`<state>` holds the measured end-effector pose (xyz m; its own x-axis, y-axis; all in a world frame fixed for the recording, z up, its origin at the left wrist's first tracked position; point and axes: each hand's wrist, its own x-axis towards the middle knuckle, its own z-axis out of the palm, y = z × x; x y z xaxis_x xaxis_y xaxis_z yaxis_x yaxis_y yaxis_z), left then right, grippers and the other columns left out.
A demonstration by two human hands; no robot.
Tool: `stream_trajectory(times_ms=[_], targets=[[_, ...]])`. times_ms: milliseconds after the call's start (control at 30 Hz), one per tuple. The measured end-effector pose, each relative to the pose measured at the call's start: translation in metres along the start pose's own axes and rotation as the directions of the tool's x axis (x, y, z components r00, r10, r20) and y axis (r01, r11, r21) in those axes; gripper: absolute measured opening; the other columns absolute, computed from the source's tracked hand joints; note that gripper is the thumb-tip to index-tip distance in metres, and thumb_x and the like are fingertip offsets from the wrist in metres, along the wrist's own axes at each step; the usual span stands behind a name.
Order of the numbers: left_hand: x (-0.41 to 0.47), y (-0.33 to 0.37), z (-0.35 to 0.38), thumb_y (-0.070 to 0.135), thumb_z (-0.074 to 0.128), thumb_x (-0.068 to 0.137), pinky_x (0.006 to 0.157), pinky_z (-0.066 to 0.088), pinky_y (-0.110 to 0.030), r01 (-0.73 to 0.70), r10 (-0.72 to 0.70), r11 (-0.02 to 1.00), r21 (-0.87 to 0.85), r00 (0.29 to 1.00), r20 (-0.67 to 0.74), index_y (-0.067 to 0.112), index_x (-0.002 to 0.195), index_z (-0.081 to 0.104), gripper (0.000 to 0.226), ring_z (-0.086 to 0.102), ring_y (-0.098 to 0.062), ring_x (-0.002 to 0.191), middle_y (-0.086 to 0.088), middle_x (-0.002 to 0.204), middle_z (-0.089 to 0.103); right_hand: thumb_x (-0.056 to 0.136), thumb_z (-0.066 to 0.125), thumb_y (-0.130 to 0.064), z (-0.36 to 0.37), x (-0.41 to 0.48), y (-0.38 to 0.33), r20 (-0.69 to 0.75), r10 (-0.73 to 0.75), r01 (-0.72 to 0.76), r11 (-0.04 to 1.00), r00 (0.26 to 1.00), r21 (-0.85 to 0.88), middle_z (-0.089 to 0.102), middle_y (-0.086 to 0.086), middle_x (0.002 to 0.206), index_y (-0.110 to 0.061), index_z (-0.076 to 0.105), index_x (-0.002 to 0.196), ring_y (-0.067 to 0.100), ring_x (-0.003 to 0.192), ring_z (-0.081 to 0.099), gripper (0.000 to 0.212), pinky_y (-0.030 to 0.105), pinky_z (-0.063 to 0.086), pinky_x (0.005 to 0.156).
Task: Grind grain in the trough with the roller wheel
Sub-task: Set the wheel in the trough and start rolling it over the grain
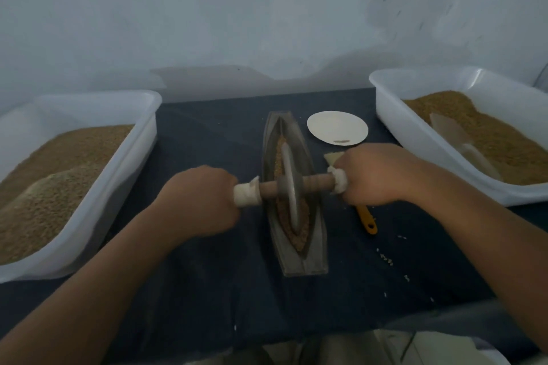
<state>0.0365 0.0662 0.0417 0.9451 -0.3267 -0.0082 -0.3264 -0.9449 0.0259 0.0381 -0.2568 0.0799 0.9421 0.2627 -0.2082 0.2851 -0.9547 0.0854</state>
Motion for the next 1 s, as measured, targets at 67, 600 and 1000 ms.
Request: stream_trajectory(times_ms=[67,600,1000], targets=[[0.019,0.001,0.001,0.046,0.057,0.07,0.052,0.039,-0.026,0.054,-0.054,0.998,-0.017,0.999,-0.002,0.028,0.07,0.059,0.018,0.057,-0.009,0.061,0.012,0.068,0.06,0.091,0.062,-0.048,0.001,0.015,-0.002,-0.2,0.025,-0.033,0.999,0.979,-0.034,0.062,-0.007,0.068,-0.031,0.062,0.073,0.009,0.06,0.059,0.025,0.03,0.044,0.052],[0.007,0.002,-0.011,0.056,0.049,0.066,0.051,0.034,-0.027,-0.072,0.077,0.993,0.098,0.996,-0.051,0.032,0.066,0.05,0.024,0.052,-0.008,0.058,0.012,0.063,0.054,0.07,0.037,-0.073,0.029,-0.006,0.01,-0.228,-0.026,0.044,0.996,0.973,0.077,0.058,-0.011,0.059,-0.038,0.055,0.068,0.001,0.053,0.054,0.039,0.026,0.032,0.046],[0.057,0.012,-0.03,0.041,0.063,0.081,0.069,0.052,-0.035,0.09,-0.089,0.994,0.066,0.996,-0.029,0.026,0.072,0.055,0.019,0.064,-0.022,0.077,0.006,0.083,0.065,0.095,0.044,-0.047,0.012,0.053,0.005,-0.414,0.102,-0.098,0.995,0.904,0.031,0.059,-0.007,0.066,-0.029,0.058,0.071,0.012,0.061,0.056,0.033,0.031,0.038,0.053]])
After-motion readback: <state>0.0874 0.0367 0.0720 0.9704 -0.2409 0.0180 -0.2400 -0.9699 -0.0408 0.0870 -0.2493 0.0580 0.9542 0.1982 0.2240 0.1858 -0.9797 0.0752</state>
